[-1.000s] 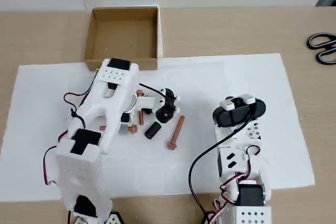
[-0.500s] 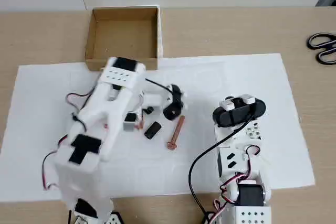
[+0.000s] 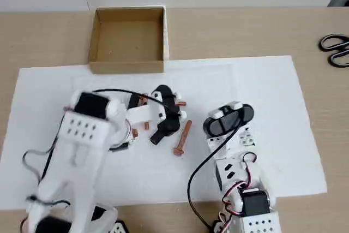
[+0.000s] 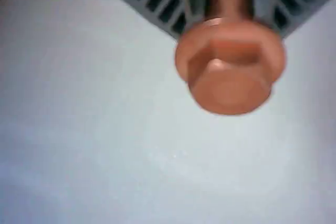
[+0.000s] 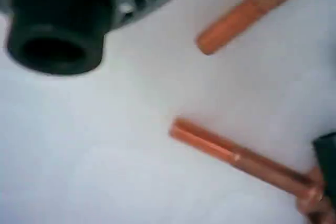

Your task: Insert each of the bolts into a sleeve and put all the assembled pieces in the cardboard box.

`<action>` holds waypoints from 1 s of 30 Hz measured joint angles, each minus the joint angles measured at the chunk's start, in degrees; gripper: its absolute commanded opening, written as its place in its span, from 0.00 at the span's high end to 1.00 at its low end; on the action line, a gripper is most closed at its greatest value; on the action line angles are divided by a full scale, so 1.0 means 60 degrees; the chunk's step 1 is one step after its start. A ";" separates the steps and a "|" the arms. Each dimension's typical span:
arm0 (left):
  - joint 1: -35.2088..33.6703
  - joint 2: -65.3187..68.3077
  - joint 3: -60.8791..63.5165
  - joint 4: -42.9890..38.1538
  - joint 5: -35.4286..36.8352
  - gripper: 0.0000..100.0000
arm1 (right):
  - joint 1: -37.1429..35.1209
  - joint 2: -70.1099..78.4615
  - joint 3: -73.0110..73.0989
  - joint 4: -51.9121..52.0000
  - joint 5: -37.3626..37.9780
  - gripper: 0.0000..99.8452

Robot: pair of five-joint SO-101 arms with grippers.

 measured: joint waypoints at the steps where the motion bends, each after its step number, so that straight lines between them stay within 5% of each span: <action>1: 0.0000 -0.0308 0.0161 0.0015 0.0308 0.99 | -0.0044 0.0000 0.0000 0.0000 0.0000 0.99; 11: 0.0000 -0.2432 0.0513 0.0000 0.3121 0.99 | -0.0586 0.0000 0.0000 -0.0469 0.0000 0.99; 22: 0.0000 -0.4601 0.0571 -0.1832 0.8410 0.99 | -0.0689 0.0000 0.0000 -0.2256 0.0000 1.00; 30: 0.0015 -0.6579 0.2403 -0.4132 0.9216 0.99 | -0.2022 0.0000 -0.0044 -0.3136 0.0000 1.00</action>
